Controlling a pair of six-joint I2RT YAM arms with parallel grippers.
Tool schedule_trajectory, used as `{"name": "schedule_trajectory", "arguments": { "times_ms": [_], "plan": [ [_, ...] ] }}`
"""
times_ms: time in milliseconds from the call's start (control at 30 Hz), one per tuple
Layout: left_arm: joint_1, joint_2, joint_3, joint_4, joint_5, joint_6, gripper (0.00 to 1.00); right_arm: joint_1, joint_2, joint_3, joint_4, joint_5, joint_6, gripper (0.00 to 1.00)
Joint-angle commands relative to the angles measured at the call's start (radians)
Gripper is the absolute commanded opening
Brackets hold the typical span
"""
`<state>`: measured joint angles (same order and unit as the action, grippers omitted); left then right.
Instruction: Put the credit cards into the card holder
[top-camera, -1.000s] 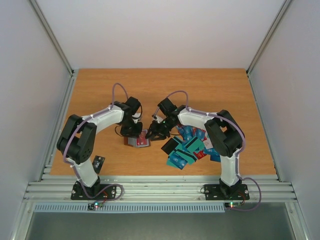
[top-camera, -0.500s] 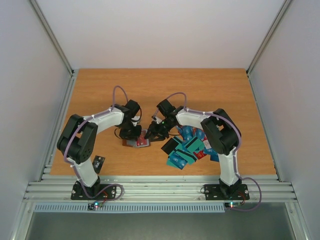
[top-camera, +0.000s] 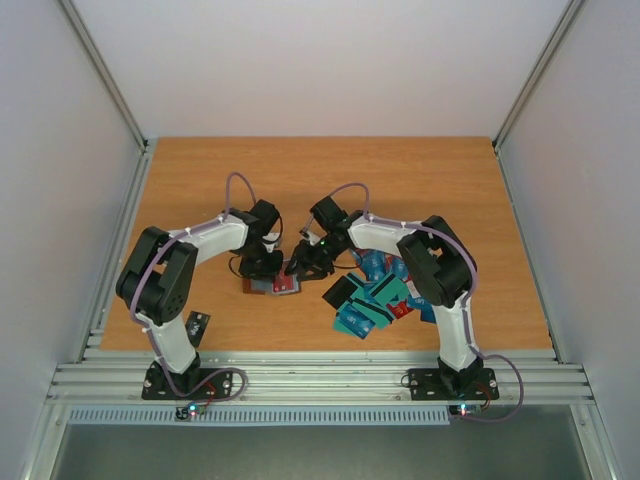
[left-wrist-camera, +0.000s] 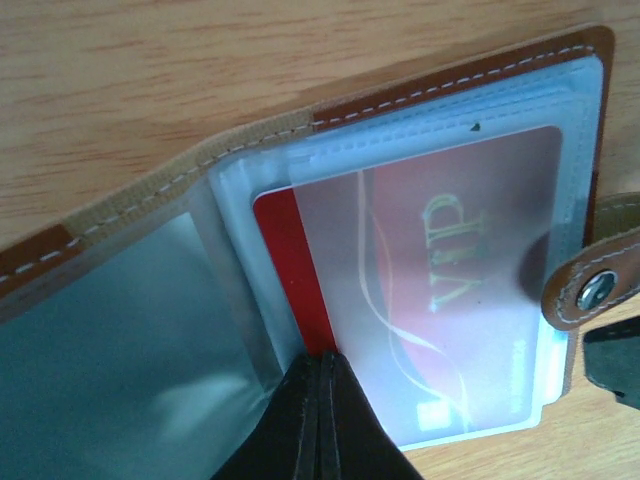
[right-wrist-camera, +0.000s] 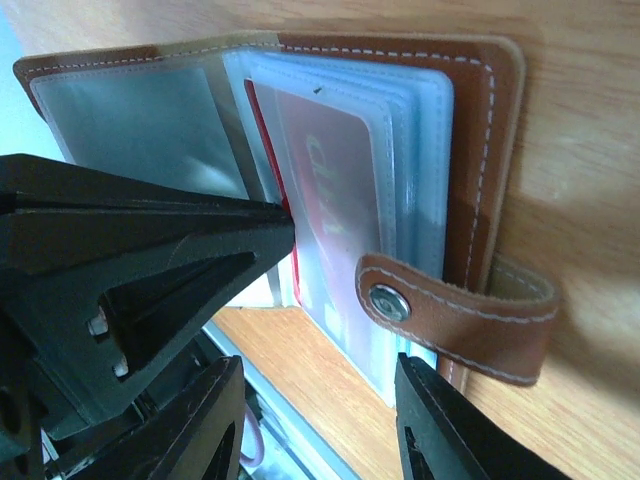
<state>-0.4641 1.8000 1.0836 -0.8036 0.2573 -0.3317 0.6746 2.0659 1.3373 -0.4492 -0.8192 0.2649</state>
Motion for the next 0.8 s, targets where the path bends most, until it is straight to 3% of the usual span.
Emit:
{"name": "schedule_trajectory", "arguments": {
  "times_ms": [0, 767],
  "plan": [
    [0.0, 0.079, -0.058, 0.081, -0.012, 0.01, 0.0, 0.017, 0.039, 0.027, 0.025, -0.005, 0.001, 0.43],
    [0.016, 0.077, -0.089, 0.103, 0.038, 0.004, 0.0, 0.054, 0.055, 0.08, -0.033, 0.028, -0.063, 0.43]
  ]
}}
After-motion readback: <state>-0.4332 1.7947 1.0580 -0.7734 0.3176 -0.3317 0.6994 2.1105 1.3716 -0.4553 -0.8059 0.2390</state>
